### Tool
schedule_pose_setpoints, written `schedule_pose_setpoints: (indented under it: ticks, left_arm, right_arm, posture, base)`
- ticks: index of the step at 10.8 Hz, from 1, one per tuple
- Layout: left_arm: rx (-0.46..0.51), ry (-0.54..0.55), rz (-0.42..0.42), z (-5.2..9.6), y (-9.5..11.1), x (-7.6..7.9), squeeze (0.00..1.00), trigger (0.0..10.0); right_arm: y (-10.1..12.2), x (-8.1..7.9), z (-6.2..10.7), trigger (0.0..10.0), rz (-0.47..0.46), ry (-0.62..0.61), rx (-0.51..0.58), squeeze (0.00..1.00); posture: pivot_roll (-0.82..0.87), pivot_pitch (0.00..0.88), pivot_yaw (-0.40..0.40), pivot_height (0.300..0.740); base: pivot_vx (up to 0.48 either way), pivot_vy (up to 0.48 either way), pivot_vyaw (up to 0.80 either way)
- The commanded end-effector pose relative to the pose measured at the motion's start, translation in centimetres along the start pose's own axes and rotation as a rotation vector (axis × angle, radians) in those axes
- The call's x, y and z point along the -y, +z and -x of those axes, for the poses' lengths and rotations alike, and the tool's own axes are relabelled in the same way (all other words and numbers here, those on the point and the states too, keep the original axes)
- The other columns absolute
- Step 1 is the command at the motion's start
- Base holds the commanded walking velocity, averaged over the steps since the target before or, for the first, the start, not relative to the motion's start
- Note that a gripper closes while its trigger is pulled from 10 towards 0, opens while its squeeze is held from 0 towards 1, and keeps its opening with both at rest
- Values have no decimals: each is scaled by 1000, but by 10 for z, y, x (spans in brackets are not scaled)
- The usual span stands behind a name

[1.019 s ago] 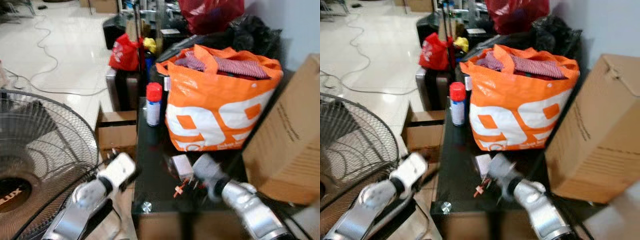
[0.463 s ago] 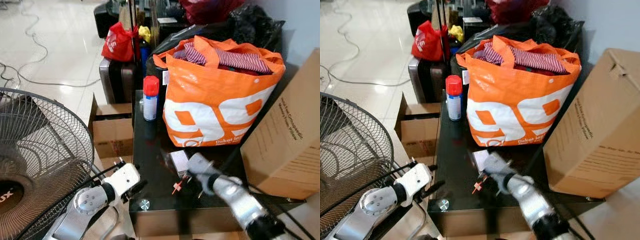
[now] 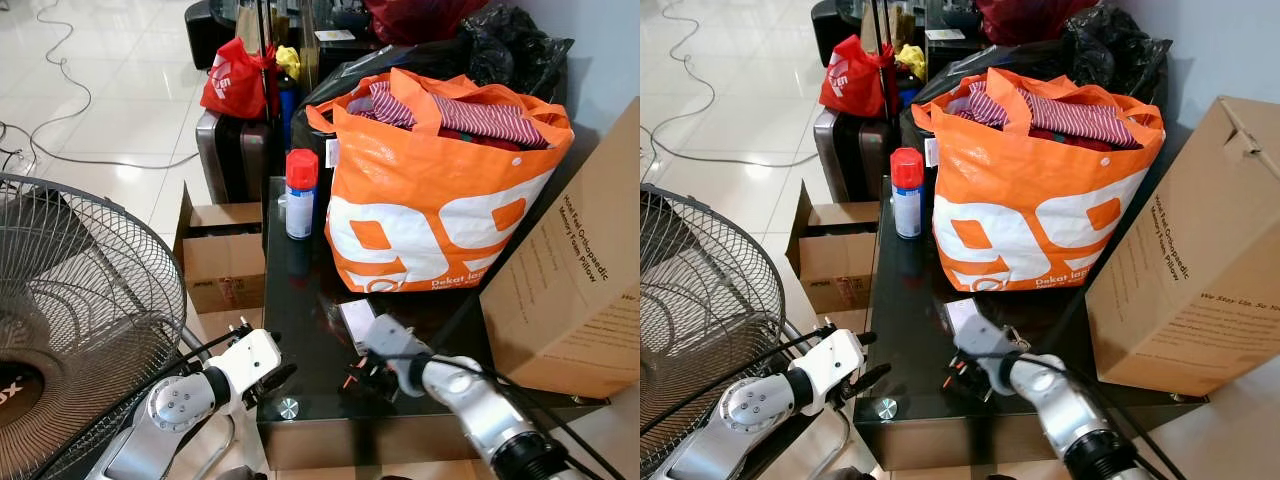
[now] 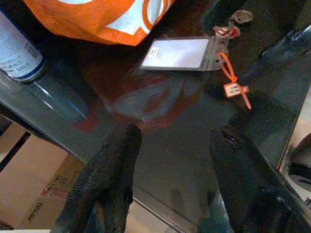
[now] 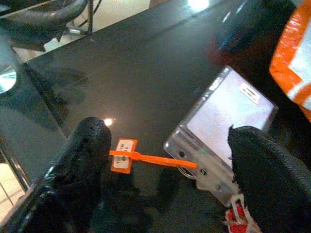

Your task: Hang keys on a hook

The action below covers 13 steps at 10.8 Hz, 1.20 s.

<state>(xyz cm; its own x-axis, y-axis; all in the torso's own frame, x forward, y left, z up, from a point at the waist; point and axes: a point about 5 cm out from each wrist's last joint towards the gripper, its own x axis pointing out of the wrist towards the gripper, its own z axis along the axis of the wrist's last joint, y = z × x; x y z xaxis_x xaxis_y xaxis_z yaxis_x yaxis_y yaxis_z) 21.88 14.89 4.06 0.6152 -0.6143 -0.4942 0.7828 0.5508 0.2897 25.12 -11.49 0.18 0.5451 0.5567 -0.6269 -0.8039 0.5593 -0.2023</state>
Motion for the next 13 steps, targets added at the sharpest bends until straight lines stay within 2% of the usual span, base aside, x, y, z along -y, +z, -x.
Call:
schedule_pose_setpoints:
  ticks: [1, 2, 3, 7, 9, 11, 13]
  left_arm:
    - [-4, -22, -16, 1, 2, 2, 0, 10000]
    - [-5, -24, -17, 2, 2, 2, 0, 10000]
    - [-9, -28, -19, 3, 1, 3, 0, 10000]
    - [-32, -68, -1, 8, -1, 8, 0, 10000]
    - [-43, -95, 10, 9, -2, 10, 0, 10000]
    - [-49, -103, 12, 10, -3, 11, 0, 10000]
    - [-54, -109, 14, 10, -6, 11, 0, 10000]
  right_arm:
    - [-1, -4, -3, 471, 51, 17, -15, 0]
    - [0, -5, -4, 627, 77, 21, -18, 0]
    - [1, -5, -7, 0, 106, 17, -27, 0]
    - [-5, 6, -8, 0, 164, 14, -102, 0]
    - [-5, 4, -7, 0, 126, 74, -96, 0]
    - [-2, 4, -6, 0, 129, 107, -71, 0]
    - [13, 3, -5, 196, 7, 132, 50, 0]
  posture:
    - [-59, 83, -32, 740]
    - [-59, 85, -32, 740]
    - [-54, 90, -34, 740]
    - [-50, 93, -41, 740]
    - [-51, 93, -42, 740]
    - [-53, 93, -40, 740]
    - [-54, 95, -39, 740]
  base:
    - [0, 0, 0]
    - [0, 0, 0]
    - [0, 0, 0]
    - [0, 0, 0]
    - [0, 0, 0]
    - [0, 0, 0]
    - [0, 0, 0]
